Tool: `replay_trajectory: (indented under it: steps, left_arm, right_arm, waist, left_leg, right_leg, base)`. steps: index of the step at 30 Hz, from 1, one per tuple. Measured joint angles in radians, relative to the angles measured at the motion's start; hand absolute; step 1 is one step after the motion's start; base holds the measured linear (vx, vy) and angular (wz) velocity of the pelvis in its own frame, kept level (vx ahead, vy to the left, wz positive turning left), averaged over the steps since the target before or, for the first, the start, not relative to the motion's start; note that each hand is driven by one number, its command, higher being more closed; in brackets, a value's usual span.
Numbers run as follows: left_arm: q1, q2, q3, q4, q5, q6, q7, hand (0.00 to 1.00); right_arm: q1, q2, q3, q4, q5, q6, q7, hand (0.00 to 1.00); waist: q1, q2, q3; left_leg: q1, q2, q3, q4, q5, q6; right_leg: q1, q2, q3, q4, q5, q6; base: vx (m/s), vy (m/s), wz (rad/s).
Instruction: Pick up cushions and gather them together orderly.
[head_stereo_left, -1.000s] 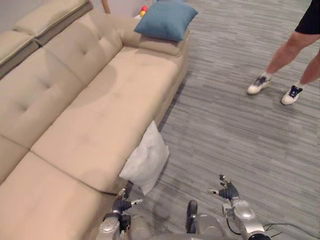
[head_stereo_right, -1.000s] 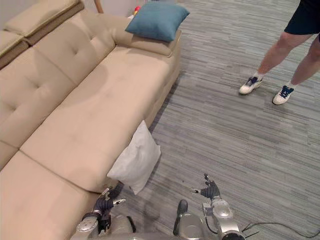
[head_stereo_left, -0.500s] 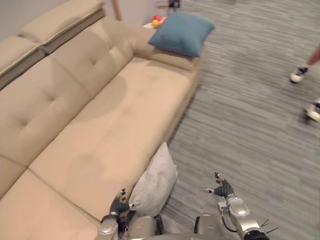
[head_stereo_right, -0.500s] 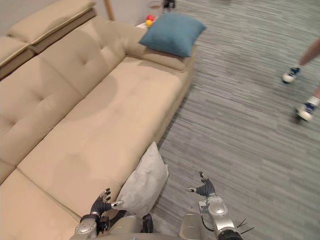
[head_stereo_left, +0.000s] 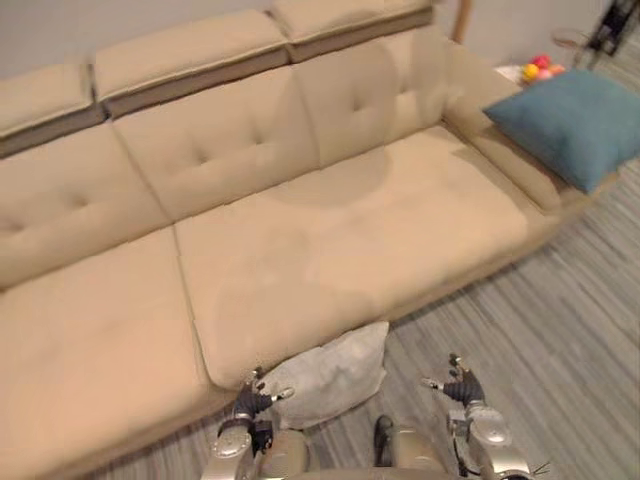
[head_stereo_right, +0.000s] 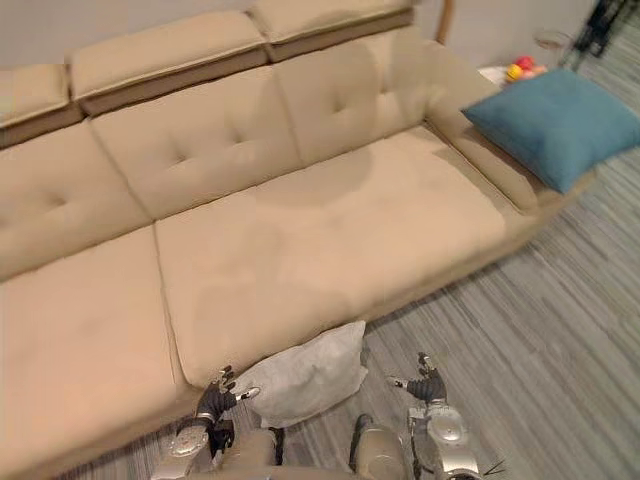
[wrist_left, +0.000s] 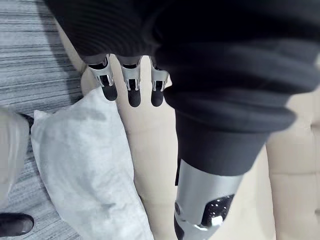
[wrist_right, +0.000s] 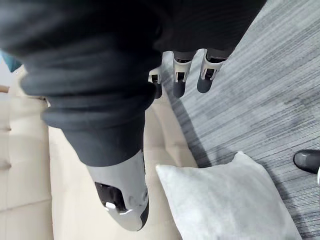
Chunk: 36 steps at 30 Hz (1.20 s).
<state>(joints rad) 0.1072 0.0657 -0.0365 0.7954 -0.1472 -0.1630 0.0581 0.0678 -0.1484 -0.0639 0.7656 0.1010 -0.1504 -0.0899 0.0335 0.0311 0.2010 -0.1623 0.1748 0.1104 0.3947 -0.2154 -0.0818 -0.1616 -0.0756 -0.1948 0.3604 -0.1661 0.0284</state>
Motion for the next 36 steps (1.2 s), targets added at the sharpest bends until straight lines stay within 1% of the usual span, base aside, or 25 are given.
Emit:
replay_trajectory:
  steps: [1, 2, 3, 5, 6, 7, 8, 9, 11, 13, 15, 16, 18, 20, 21, 22, 24, 26, 27, 30, 32, 33, 34, 35, 36]
  left_arm:
    - [0.001, 0.000, 0.000, 0.000, 0.000, 0.001, 0.000, 0.00]
    - [0.007, 0.000, 0.000, 0.000, 0.001, 0.002, 0.000, 0.00]
    - [0.013, 0.007, 0.000, 0.001, 0.001, 0.002, 0.000, 0.00]
    - [0.009, 0.025, 0.001, 0.001, 0.002, 0.002, 0.001, 0.00]
    - [0.003, 0.037, 0.001, 0.001, 0.002, 0.002, 0.002, 0.00]
    - [-0.010, 0.056, 0.004, 0.001, 0.002, 0.001, 0.009, 0.00]
    - [-0.020, 0.088, 0.008, 0.002, 0.002, 0.001, 0.012, 0.00]
    - [-0.029, 0.103, 0.008, 0.002, 0.003, 0.001, 0.014, 0.00]
    - [-0.085, 0.158, 0.010, 0.000, 0.002, 0.001, 0.023, 0.00]
    - [-0.122, 0.182, 0.012, -0.005, 0.002, -0.001, 0.036, 0.00]
    - [-0.159, 0.194, 0.040, -0.019, 0.001, -0.009, 0.045, 0.00]
    - [-0.181, 0.197, 0.048, -0.021, 0.001, -0.012, 0.056, 0.00]
    - [-0.241, 0.196, 0.050, -0.022, -0.003, -0.020, 0.064, 0.00]
    - [-0.314, 0.189, 0.051, -0.022, -0.021, -0.020, 0.078, 0.00]
    - [-0.362, 0.181, 0.053, -0.023, -0.034, -0.021, 0.080, 0.00]
    - [-0.390, 0.173, 0.056, -0.023, -0.038, -0.021, 0.081, 0.00]
    - [-0.483, 0.132, 0.061, -0.022, -0.042, -0.021, 0.100, 0.00]
    - [-0.545, 0.102, 0.056, -0.024, -0.042, -0.021, 0.104, 0.00]
    - [-0.585, 0.085, 0.037, -0.032, -0.048, -0.021, 0.116, 0.00]
    - [-0.643, 0.050, 0.024, -0.055, -0.059, -0.021, 0.125, 0.00]
    - [-0.709, 0.026, -0.001, -0.090, -0.064, -0.021, 0.150, 0.00]
    - [-0.727, 0.023, -0.002, -0.099, -0.070, -0.021, 0.160, 0.00]
    - [-0.764, 0.014, -0.001, -0.102, -0.078, -0.022, 0.172, 1.00]
    - [-0.789, 0.015, -0.001, -0.108, -0.079, -0.022, 0.189, 1.00]
    - [-0.803, 0.015, -0.001, -0.120, -0.082, -0.021, 0.200, 1.00]
  right_arm:
    - [0.000, 0.001, 0.000, 0.002, 0.007, 0.000, 0.000, 0.00]
    - [0.005, 0.001, -0.001, 0.012, 0.009, 0.001, -0.001, 0.00]
    - [0.009, 0.001, -0.009, 0.025, 0.011, 0.001, -0.002, 0.00]
    - [0.008, 0.000, -0.017, 0.044, 0.012, 0.003, -0.004, 0.00]
    - [0.004, -0.002, -0.017, 0.046, 0.011, 0.005, -0.007, 0.00]
    - [-0.010, -0.005, -0.016, 0.046, 0.010, 0.005, -0.015, 0.00]
    - [-0.045, -0.005, -0.014, 0.051, 0.010, 0.006, -0.024, 0.00]
    - [-0.064, -0.006, -0.013, 0.053, 0.007, 0.006, -0.027, 0.00]
    - [-0.151, -0.013, -0.012, 0.057, -0.002, 0.006, -0.042, 0.00]
    - [-0.192, -0.032, -0.002, 0.051, -0.028, 0.003, -0.045, 0.00]
    - [-0.242, -0.062, 0.023, 0.042, -0.038, 0.002, -0.047, 0.00]
    - [-0.264, -0.072, 0.025, 0.036, -0.045, 0.001, -0.056, 0.00]
    - [-0.313, -0.095, 0.025, 0.032, -0.056, 0.002, -0.084, 0.00]
    - [-0.364, -0.111, 0.025, 0.031, -0.056, 0.002, -0.094, 0.00]
    - [-0.390, -0.115, 0.025, 0.030, -0.056, 0.003, -0.112, 0.00]
    - [-0.407, -0.116, 0.024, 0.030, -0.056, 0.004, -0.119, 0.00]
    - [-0.470, -0.117, 0.023, 0.032, -0.053, 0.005, -0.152, 0.00]
    - [-0.526, -0.116, 0.022, 0.034, -0.052, 0.006, -0.173, 0.00]
    - [-0.580, -0.116, 0.022, 0.033, -0.051, 0.006, -0.187, 0.00]
    - [-0.664, -0.117, 0.023, 0.034, -0.047, 0.006, -0.201, 0.00]
    - [-0.755, -0.115, 0.036, 0.033, -0.020, 0.007, -0.217, 0.00]
    - [-0.779, -0.114, 0.047, 0.034, -0.018, 0.007, -0.221, 0.00]
    - [-0.830, -0.108, 0.072, 0.033, -0.011, 0.007, -0.230, 0.00]
    - [-0.864, -0.095, 0.090, 0.026, -0.010, 0.007, -0.240, 1.00]
    - [-0.879, -0.088, 0.095, 0.015, -0.006, 0.007, -0.247, 1.00]
  waist:
    - [0.007, 0.000, 0.003]
    - [0.007, 0.001, 0.004]
    - [0.005, 0.002, 0.006]
    - [0.003, 0.004, 0.012]
    - [-0.001, 0.004, 0.020]
    - [-0.011, 0.003, 0.027]
    - [-0.015, 0.005, 0.032]
    - [-0.014, 0.004, 0.041]
    - [-0.004, -0.011, 0.117]
    - [0.013, -0.016, 0.130]
    - [0.012, -0.016, 0.154]
    - [0.012, -0.017, 0.164]
    - [0.012, -0.016, 0.181]
    - [0.009, -0.014, 0.219]
    - [0.006, -0.013, 0.231]
    - [0.007, -0.013, 0.242]
    - [0.003, -0.013, 0.264]
    - [0.007, -0.014, 0.295]
    - [0.005, -0.014, 0.310]
    - [0.008, -0.013, 0.327]
    - [0.009, -0.012, 0.334]
    - [0.010, -0.012, 0.334]
    - [0.011, -0.011, 0.336]
    - [0.010, -0.011, 0.336]
    - [0.010, -0.011, 0.336]
  left_leg:
    - [-0.008, 0.007, 0.028, 0.010, -0.001, 0.003]
    - [-0.031, 0.015, 0.068, 0.025, 0.000, 0.023]
    - [-0.042, 0.014, 0.106, 0.025, -0.010, 0.049]
    - [-0.057, 0.009, 0.143, 0.014, -0.013, 0.048]
    - [-0.070, -0.001, 0.143, 0.008, -0.009, 0.054]
    - [-0.104, -0.009, 0.142, 0.016, 0.003, 0.057]
    - [-0.161, -0.011, 0.139, 0.056, 0.020, 0.066]
    - [-0.184, -0.010, 0.141, 0.071, 0.019, 0.068]
    - [-0.203, -0.012, 0.160, 0.111, 0.017, 0.071]
    - [-0.242, 0.001, 0.184, 0.150, 0.014, 0.075]
    - [-0.287, 0.019, 0.193, 0.191, -0.002, 0.090]
    - [-0.318, 0.026, 0.192, 0.215, -0.010, 0.088]
    - [-0.410, 0.041, 0.187, 0.271, -0.028, 0.095]
    - [-0.498, 0.057, 0.173, 0.332, -0.041, 0.094]
    - [-0.569, 0.067, 0.162, 0.369, -0.050, 0.099]
    - [-0.606, 0.072, 0.156, 0.392, -0.052, 0.098]
    - [-0.738, 0.077, 0.129, 0.464, -0.053, 0.102]
    - [-0.813, 0.089, 0.118, 0.512, -0.051, 0.108]
    - [-0.877, 0.094, 0.107, 0.543, -0.050, 0.110]
    - [-0.975, 0.105, 0.093, 0.590, -0.048, 0.112]
    - [-1.075, 0.113, 0.081, 0.633, -0.045, 0.118]
    - [-1.097, 0.116, 0.081, 0.643, -0.044, 0.119]
    - [-1.136, 0.122, 0.079, 0.661, -0.044, 0.120]
    - [-1.162, 0.123, 0.076, 0.672, -0.043, 0.121]
    - [-1.173, 0.124, 0.076, 0.676, -0.042, 0.121]
  right_leg:
    - [-0.002, -0.004, -0.006, 0.000, -0.002, 0.001]
    - [-0.001, -0.015, -0.021, 0.000, -0.007, 0.007]
    - [0.000, -0.037, -0.031, -0.006, -0.018, 0.022]
    - [-0.003, -0.047, -0.035, -0.025, -0.020, 0.024]
    - [-0.013, -0.051, -0.026, -0.029, -0.021, 0.026]
    - [-0.042, -0.052, -0.003, -0.025, -0.021, 0.028]
    - [-0.093, -0.055, 0.012, -0.003, -0.002, 0.042]
    - [-0.113, -0.059, 0.016, 0.006, 0.003, 0.050]
    - [-0.137, -0.067, 0.045, 0.032, 0.017, 0.063]
    - [-0.182, -0.067, 0.066, 0.069, 0.017, 0.063]
    - [-0.233, -0.065, 0.067, 0.118, 0.014, 0.067]
    - [-0.267, -0.065, 0.068, 0.149, 0.005, 0.068]
    - [-0.363, -0.066, 0.069, 0.221, -0.021, 0.065]
    - [-0.453, -0.066, 0.069, 0.289, -0.038, 0.052]
    - [-0.521, -0.067, 0.068, 0.332, -0.048, 0.044]
    - [-0.557, -0.068, 0.068, 0.358, -0.053, 0.040]
    - [-0.686, -0.076, 0.064, 0.455, -0.078, 0.028]
    - [-0.763, -0.083, 0.062, 0.513, -0.084, 0.021]
    - [-0.825, -0.084, 0.060, 0.551, -0.091, 0.015]
    - [-0.921, -0.084, 0.058, 0.606, -0.096, 0.008]
    - [-1.022, -0.085, 0.059, 0.660, -0.101, 0.002]
    - [-1.047, -0.085, 0.060, 0.671, -0.101, 0.001]
    - [-1.087, -0.085, 0.061, 0.692, -0.102, 0.000]
    - [-1.115, -0.085, 0.064, 0.707, -0.102, 0.000]
    - [-1.127, -0.085, 0.065, 0.713, -0.102, -0.001]
  base:
    - [-0.15, 0.039, 0.29]
    - [-0.10, 0.104, 0.35]
    - [-0.10, 0.147, 0.48]
    - [-0.04, 0.099, 0.47]
    - [-0.03, 0.073, 0.42]
    - [-0.02, 0.126, 0.37]
    - [-0.03, 0.175, 0.23]
    - [0.00, 0.163, 0.09]
    - [-0.02, 0.156, -0.08]
    - [-0.07, 0.084, -0.07]
    - [-0.09, 0.023, -0.01]
    - [-0.14, -0.018, -0.05]
    - [-0.15, -0.036, -0.04]
    - [-0.20, -0.059, 0.00]
    - [-0.19, -0.052, 0.05]
    - [-0.17, -0.055, 0.11]
    - [-0.14, -0.059, 0.16]
    - [-0.09, -0.057, 0.04]
    - [-0.09, -0.062, 0.00]
    - [-0.06, -0.073, 0.00]
    - [-0.07, -0.088, -0.01]
    - [-0.08, -0.080, -0.06]
    - [-0.07, -0.049, -0.05]
    - [-0.08, -0.058, -0.04]
    - [-0.07, -0.039, -0.01]
